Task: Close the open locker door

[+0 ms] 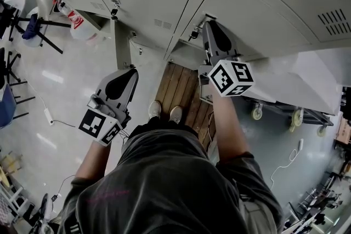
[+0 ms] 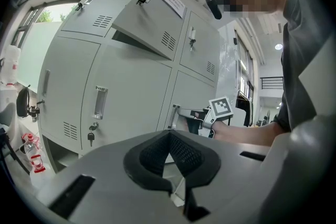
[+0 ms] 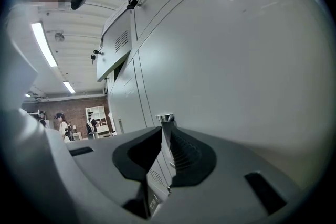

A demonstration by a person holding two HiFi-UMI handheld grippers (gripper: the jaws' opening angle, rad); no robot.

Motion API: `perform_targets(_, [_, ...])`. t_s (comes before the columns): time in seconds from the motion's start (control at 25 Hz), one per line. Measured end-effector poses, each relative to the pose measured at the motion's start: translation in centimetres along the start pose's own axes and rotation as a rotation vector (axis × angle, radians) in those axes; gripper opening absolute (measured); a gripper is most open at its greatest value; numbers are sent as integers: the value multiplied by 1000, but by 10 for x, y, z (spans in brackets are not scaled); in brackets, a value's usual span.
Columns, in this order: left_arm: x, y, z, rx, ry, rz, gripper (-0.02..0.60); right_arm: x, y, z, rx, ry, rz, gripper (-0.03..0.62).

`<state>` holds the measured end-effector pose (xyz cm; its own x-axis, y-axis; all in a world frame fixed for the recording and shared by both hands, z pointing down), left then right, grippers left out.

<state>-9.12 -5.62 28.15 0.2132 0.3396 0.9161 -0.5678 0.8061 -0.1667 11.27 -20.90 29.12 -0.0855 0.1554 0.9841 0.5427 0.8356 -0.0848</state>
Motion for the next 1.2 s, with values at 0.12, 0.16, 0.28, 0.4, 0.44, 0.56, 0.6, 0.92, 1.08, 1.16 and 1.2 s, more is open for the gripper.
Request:
perform_targets(0.12, [0, 1, -4, 5, -7, -1, 15, -2, 6, 0, -1, -2, -7, 61])
perform_targets(0.16, [-1, 1, -6, 8, -9, -1, 15, -3, 8, 1, -2, -2, -10, 60])
perform_targets(0.28, [-2, 4, -11, 19, -18, -4, 15, -7, 15, 5, -3, 1, -18, 61])
perform_targets(0.4, [-4, 7, -18, 33, -25, -7, 15, -13, 24, 9, -3, 8, -28, 61])
perform_targets(0.44, [-4, 8, -20, 38, -27, -7, 15, -15, 28, 10, -2, 9, -32, 61])
perform_targets(0.56, [-5, 11, -28, 55, -34, -8, 15, -20, 40, 15, 3, 10, -42, 61])
perform_targets(0.6, [-5, 12, -30, 62, -36, -8, 15, -20, 45, 16, 5, 11, -44, 61])
perform_targets(0.92, [0, 18, -51, 137, -44, 1, 15, -9, 88, 33, 36, 13, -20, 61])
perform_targets(1.08, [8, 15, -64, 187, -47, 20, 15, 5, 116, 33, 72, 1, 3, 61])
perform_targets(1.16, [13, 12, -71, 212, -46, 32, 15, 10, 130, 31, 93, -4, 13, 61])
perform_targets(1.2, [16, 10, -75, 224, -46, 38, 15, 13, 138, 30, 103, -6, 17, 61])
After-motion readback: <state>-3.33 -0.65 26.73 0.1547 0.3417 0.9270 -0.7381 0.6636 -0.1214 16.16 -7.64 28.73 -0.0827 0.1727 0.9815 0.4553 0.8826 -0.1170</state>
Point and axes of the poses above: the fingertips, and each gripper's own axes: y backward along the fingers, z to its left, x out of its underside, the point moved 2 cm from there along y, backward along the fingers, and after that the axes turned 8 degrees about y, right-handed, at the moved point
